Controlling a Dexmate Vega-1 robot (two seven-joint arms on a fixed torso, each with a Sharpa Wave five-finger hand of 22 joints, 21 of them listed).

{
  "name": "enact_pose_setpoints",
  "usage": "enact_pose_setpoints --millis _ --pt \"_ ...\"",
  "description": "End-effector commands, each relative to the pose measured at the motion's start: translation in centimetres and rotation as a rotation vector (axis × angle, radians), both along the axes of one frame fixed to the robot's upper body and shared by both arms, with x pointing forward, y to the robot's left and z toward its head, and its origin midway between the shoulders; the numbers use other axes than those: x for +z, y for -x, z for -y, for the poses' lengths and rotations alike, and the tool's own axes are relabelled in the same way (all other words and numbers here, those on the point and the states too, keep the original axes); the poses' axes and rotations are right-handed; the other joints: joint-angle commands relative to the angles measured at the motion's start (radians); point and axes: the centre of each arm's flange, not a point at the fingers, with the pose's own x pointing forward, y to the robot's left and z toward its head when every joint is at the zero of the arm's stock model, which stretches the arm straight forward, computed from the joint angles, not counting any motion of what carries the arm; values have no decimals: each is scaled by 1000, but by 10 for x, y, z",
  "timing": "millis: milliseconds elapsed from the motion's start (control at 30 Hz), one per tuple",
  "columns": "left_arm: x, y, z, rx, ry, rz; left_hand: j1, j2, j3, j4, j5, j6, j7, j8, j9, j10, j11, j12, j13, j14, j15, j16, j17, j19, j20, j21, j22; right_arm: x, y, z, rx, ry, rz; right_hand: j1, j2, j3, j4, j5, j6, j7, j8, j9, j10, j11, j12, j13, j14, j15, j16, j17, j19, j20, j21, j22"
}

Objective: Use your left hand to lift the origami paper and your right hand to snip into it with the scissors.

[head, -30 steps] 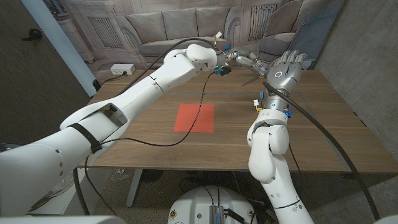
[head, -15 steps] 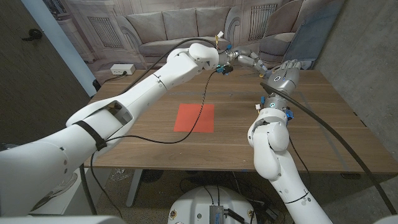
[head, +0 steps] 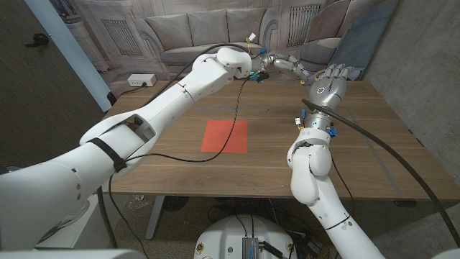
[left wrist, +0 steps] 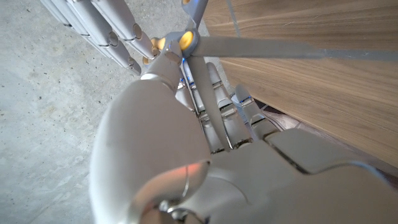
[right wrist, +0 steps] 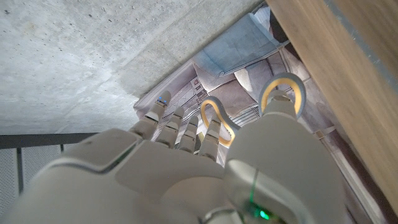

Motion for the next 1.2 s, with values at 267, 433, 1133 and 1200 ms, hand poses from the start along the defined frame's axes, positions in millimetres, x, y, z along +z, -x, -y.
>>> enact_pose_setpoints --millis 267,433,1133,1200 --pt "-1 4 -1 -58 65 -42 4 2 50 40 -1 2 1 0 6 68 -75 -1 5 -1 -133 -8 7 14 0 14 1 -5 -12 3 53 22 129 -25 -10 -15 10 7 37 -9 13 3 26 -8 13 2 23 -37 12 3 9 11 -2 4" --pt "0 7 -3 -62 70 -66 3 2 50 41 -2 2 1 0 6 70 -78 0 7 -1 -134 -9 7 15 0 16 1 -7 -14 4 86 42 178 -36 -19 -27 14 11 76 -29 23 4 54 -17 22 2 42 -48 16 3 13 10 -3 4" --pt "-1 15 -21 -62 103 -77 1 0 54 41 -1 5 -2 -1 7 72 -75 -1 7 0 -133 -16 7 16 5 24 1 -12 -14 1 179 135 375 68 67 22 -33 32 446 -38 127 10 230 -76 67 -1 147 -111 21 -4 55 -7 -8 3" --pt "-1 16 -22 -61 110 -77 0 0 54 41 -1 3 -2 -2 7 72 -74 -1 7 1 -132 -16 7 16 5 25 1 -12 -11 2 225 148 389 75 78 29 -37 22 489 -39 132 6 276 -75 78 -3 179 -130 25 -4 68 -15 -5 4"
